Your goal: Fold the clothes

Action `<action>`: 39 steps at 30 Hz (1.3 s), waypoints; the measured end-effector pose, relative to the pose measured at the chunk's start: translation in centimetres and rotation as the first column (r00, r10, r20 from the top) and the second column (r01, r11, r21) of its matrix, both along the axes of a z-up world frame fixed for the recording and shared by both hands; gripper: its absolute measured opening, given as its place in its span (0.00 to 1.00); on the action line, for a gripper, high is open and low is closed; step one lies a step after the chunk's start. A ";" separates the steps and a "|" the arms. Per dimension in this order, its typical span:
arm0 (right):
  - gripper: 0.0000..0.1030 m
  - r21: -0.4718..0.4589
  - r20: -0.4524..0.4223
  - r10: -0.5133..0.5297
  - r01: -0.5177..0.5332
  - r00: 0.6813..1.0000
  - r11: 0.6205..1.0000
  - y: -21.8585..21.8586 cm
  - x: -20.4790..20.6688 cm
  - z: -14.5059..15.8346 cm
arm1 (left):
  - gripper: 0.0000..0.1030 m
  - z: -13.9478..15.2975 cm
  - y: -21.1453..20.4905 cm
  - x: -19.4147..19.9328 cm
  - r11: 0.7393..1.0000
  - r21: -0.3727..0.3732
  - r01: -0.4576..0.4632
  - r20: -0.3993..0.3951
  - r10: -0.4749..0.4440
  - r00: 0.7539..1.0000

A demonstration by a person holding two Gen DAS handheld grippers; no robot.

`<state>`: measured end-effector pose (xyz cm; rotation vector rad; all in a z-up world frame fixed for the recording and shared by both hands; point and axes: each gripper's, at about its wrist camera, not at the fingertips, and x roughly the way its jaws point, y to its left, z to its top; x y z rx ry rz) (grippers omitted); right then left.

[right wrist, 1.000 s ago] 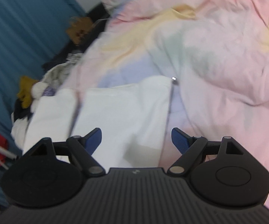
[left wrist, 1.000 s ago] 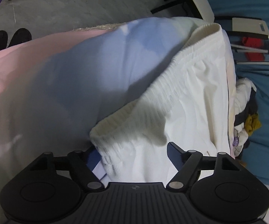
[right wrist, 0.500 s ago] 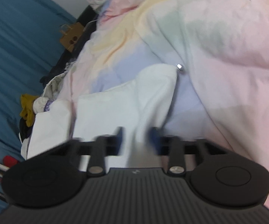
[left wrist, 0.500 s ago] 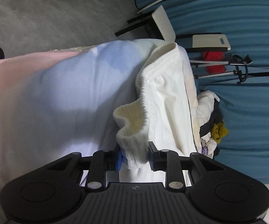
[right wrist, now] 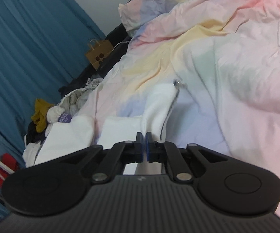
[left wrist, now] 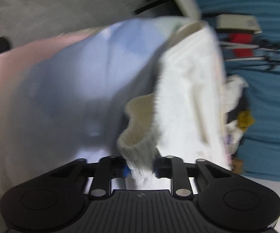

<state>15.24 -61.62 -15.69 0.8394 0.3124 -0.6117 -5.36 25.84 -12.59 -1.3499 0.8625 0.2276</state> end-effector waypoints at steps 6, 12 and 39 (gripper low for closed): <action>0.05 -0.185 0.073 0.025 -0.011 0.997 0.983 2.7 -1.2 5.5 | 0.17 4.0 0.3 -2.6 0.998 0.022 -0.064 0.277 0.056 0.959; 0.05 -0.298 0.092 0.145 -0.112 0.985 0.948 3.8 4.6 11.8 | 0.17 6.2 1.4 -1.5 0.987 0.001 -0.160 0.444 0.143 0.884; 0.11 -0.417 -0.153 0.504 -0.518 0.850 0.747 10.1 41.3 4.2 | 0.34 4.6 8.0 32.1 0.939 0.327 -0.106 0.104 0.075 0.992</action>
